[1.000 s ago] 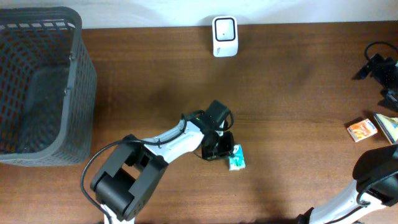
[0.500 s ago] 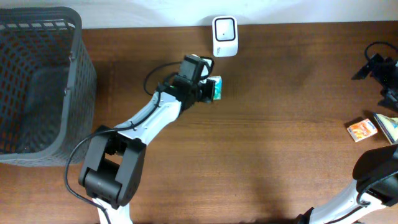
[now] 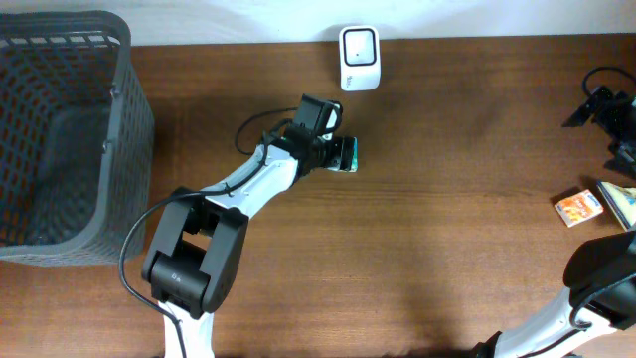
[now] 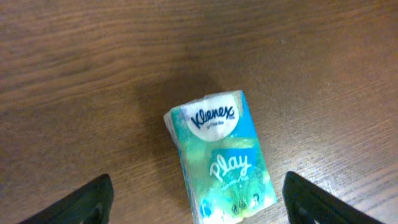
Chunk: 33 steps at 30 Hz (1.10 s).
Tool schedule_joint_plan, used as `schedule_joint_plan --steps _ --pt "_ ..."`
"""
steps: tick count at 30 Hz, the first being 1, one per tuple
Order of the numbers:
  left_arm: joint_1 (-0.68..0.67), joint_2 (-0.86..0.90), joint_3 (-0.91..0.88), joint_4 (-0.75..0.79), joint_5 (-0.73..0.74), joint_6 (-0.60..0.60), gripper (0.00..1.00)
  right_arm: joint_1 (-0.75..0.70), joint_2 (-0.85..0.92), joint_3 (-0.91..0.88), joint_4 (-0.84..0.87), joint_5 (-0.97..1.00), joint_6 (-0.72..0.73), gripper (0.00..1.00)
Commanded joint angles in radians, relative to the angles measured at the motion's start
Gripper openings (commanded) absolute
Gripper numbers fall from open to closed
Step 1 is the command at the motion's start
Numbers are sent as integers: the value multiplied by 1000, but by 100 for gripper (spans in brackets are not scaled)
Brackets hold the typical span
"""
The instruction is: Scan the item barcode
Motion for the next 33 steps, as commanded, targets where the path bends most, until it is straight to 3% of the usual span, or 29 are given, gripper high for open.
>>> schedule_joint_plan --steps 1,5,8,13,16,22,26,33 --pt "5 -71 143 -118 -40 8 85 -1 6 4 -2 -5 0 98" --pt "16 -111 235 -304 -145 8 41 -1 6 4 -2 -5 0 99" --pt "13 -98 235 -377 -135 2 29 -1 6 4 -2 -5 0 98" --pt "-22 -56 232 -393 53 -22 57 -1 6 4 -2 -5 0 99" --pt "-85 -21 232 -362 -15 146 63 -1 6 4 -2 -5 0 98" --pt "-203 16 232 -275 -386 233 59 -1 6 4 -2 -5 0 99" --pt "-241 78 232 -203 -417 311 59 -1 6 4 -2 -5 0 98" --pt "-243 152 232 -140 -492 269 59 -1 6 4 -2 -5 0 98"
